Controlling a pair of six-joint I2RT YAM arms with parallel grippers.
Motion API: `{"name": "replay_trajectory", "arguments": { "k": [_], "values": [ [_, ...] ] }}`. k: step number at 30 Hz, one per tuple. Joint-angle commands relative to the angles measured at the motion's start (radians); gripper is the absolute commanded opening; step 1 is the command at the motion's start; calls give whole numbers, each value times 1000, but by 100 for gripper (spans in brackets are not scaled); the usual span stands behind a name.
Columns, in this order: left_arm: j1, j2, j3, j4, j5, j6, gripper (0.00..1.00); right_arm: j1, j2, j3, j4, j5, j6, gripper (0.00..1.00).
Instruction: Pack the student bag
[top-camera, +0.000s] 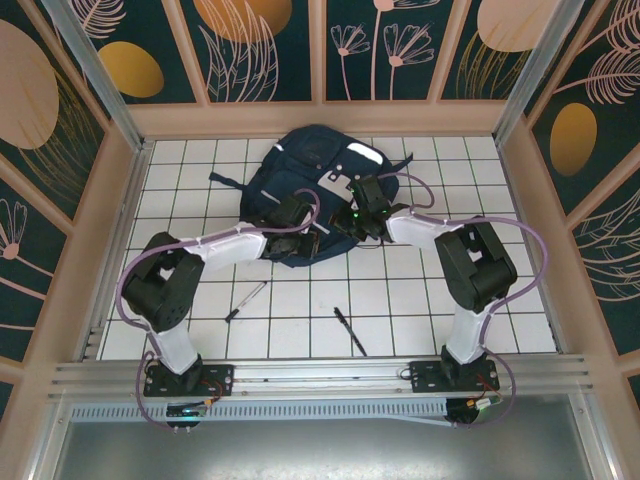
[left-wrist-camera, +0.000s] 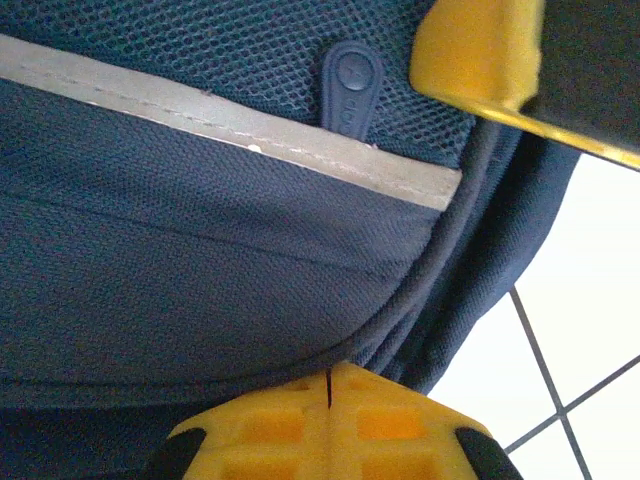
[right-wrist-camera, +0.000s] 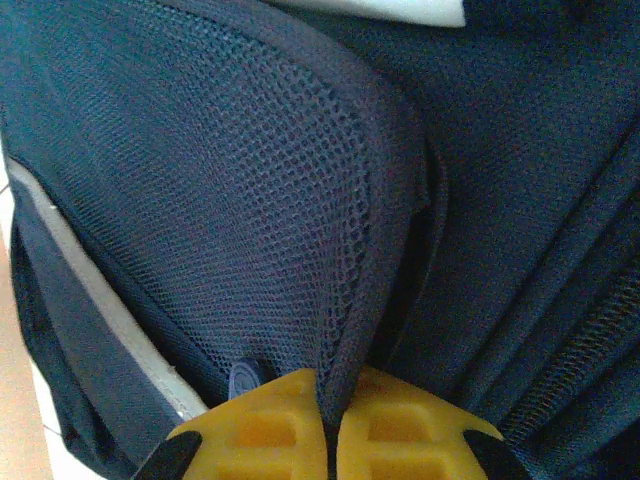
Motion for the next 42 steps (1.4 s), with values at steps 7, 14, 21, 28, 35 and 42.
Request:
{"name": "replay_trajectory", "arguments": {
  "k": [7,14,21,28,35,42],
  "values": [
    [-12,-116,-41,62,96,157,9,-56,-56,-11,-36,-127,-182,0],
    [-29,-86,-59,165,146,17,49,-60,-62,-19,-13,-169,-152,0],
    [-87,33,-1,75,-42,-36,49,-60,-56,-11,-2,-213,-129,0],
    [-86,42,4,31,-276,-126,36,-61,-55,-3,-23,-215,-150,0],
    [-86,-16,41,-11,-268,-146,39,-60,-62,1,-57,-212,-186,0],
    [-87,27,68,-50,-311,-159,38,-59,-46,7,-55,-235,-187,0]
  ]
}}
